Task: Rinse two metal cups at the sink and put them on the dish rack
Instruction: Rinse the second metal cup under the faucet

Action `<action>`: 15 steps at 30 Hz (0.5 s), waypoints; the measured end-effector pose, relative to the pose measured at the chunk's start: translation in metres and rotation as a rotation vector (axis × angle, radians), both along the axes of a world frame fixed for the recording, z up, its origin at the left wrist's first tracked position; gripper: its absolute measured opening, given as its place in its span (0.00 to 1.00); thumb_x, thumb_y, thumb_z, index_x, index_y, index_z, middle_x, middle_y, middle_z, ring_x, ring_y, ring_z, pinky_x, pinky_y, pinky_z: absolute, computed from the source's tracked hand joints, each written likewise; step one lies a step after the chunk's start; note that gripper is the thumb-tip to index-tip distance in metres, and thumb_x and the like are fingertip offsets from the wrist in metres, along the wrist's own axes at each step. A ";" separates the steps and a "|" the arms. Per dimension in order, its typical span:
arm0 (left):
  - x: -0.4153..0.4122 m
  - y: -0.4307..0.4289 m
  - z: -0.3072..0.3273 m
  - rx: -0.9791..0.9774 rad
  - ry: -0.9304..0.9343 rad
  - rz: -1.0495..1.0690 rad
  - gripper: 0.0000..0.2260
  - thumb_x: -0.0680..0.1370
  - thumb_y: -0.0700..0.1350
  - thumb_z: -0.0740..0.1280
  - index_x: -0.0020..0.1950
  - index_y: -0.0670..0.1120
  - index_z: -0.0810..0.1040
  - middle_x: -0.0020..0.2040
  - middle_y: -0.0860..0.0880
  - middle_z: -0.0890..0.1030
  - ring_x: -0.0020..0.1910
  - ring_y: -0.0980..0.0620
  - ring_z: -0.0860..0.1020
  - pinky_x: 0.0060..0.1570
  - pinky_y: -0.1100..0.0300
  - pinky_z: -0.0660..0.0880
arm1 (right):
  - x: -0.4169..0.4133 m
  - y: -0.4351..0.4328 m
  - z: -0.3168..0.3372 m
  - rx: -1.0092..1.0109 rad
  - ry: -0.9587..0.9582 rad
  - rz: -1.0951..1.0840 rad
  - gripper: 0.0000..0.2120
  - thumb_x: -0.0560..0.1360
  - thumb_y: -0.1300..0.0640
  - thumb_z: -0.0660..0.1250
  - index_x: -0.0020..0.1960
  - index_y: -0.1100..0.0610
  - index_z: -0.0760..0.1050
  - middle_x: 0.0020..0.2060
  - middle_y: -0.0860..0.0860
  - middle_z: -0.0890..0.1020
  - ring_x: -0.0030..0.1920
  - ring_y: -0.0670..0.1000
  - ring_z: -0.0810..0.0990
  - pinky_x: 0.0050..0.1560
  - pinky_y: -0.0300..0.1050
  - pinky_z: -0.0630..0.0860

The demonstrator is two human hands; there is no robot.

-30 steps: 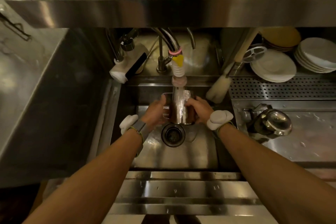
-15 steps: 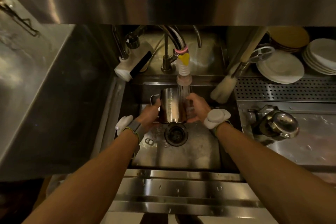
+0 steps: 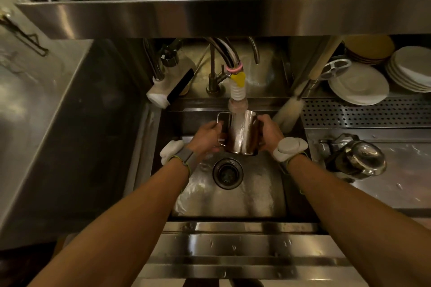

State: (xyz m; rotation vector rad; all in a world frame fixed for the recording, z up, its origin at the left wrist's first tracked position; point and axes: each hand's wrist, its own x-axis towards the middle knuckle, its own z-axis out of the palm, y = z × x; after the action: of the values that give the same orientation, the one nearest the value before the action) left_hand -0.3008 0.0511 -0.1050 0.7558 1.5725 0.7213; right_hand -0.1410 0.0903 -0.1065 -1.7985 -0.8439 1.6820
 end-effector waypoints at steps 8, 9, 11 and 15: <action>-0.005 0.002 -0.003 -0.108 0.064 0.036 0.13 0.83 0.49 0.51 0.54 0.43 0.70 0.34 0.45 0.77 0.19 0.54 0.76 0.29 0.61 0.71 | 0.001 -0.002 -0.004 -0.032 -0.070 0.144 0.18 0.79 0.44 0.54 0.45 0.56 0.74 0.38 0.55 0.78 0.38 0.55 0.77 0.36 0.44 0.73; -0.007 0.000 -0.003 -0.135 0.059 0.049 0.13 0.83 0.49 0.51 0.56 0.42 0.70 0.35 0.44 0.78 0.17 0.55 0.76 0.27 0.62 0.71 | -0.001 -0.004 -0.004 -0.044 -0.047 0.150 0.18 0.80 0.44 0.54 0.49 0.57 0.74 0.39 0.55 0.78 0.38 0.54 0.77 0.37 0.45 0.74; -0.012 -0.002 -0.005 -0.178 0.049 0.075 0.15 0.83 0.48 0.50 0.60 0.41 0.70 0.40 0.41 0.78 0.16 0.55 0.76 0.23 0.64 0.72 | -0.006 -0.004 -0.003 -0.059 -0.001 0.167 0.18 0.80 0.45 0.53 0.54 0.58 0.73 0.39 0.54 0.77 0.39 0.53 0.76 0.37 0.45 0.74; -0.018 0.000 -0.006 -0.166 0.034 0.164 0.13 0.83 0.48 0.53 0.53 0.42 0.72 0.36 0.44 0.77 0.22 0.52 0.77 0.33 0.57 0.74 | -0.012 -0.001 0.005 -0.038 0.043 0.163 0.16 0.80 0.46 0.55 0.55 0.56 0.73 0.45 0.55 0.79 0.43 0.55 0.78 0.40 0.47 0.75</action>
State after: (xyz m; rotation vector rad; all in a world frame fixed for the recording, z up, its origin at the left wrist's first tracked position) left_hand -0.3187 0.0507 -0.1113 0.5237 1.7163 0.6888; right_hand -0.1530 0.0893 -0.1012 -1.7524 -0.9689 1.8433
